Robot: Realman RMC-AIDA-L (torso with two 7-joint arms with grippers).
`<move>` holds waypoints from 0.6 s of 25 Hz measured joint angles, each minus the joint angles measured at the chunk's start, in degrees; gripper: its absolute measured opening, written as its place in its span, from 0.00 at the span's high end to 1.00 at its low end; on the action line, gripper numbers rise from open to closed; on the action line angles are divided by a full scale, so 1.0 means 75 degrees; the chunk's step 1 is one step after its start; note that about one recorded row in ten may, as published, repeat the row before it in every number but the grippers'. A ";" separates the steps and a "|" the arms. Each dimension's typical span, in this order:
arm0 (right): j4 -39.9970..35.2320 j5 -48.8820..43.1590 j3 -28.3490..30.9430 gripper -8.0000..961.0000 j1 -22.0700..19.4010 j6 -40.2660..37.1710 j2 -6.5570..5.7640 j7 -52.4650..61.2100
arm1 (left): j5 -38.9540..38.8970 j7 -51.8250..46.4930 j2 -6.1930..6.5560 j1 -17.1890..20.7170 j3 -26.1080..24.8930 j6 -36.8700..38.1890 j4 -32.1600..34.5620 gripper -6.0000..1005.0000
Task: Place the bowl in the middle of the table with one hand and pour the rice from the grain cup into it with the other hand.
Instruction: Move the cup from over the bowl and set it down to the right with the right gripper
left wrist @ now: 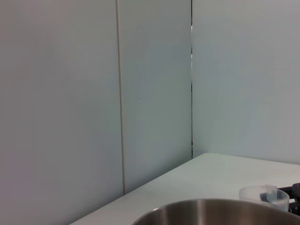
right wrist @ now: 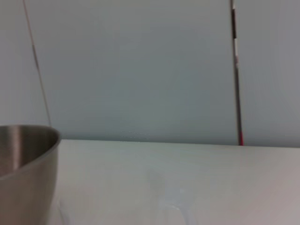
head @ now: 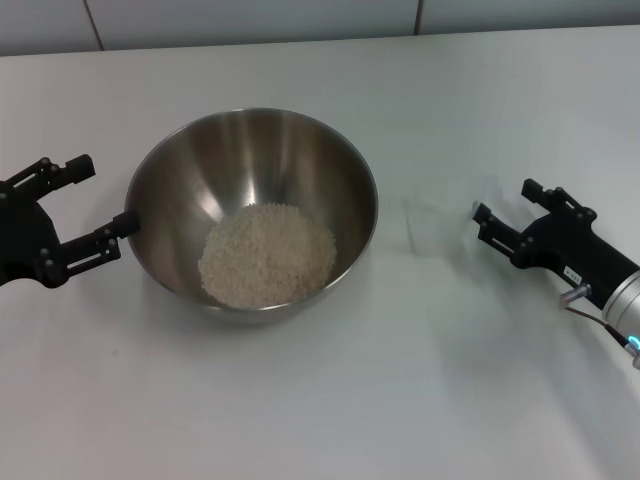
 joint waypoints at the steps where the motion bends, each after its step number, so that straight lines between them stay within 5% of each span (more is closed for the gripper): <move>1: 0.0025 0.0000 -0.0054 0.17 -0.0017 0.0001 0.0000 -0.0014 | 0.0000 -0.0001 0.0000 -0.0003 0.0001 0.0001 0.0000 0.19; 15: 0.0358 0.0001 -0.0143 0.17 -0.0572 -0.0379 0.0014 -0.0512 | 0.0001 -0.0009 0.0000 -0.0092 0.0004 -0.0007 0.0000 0.19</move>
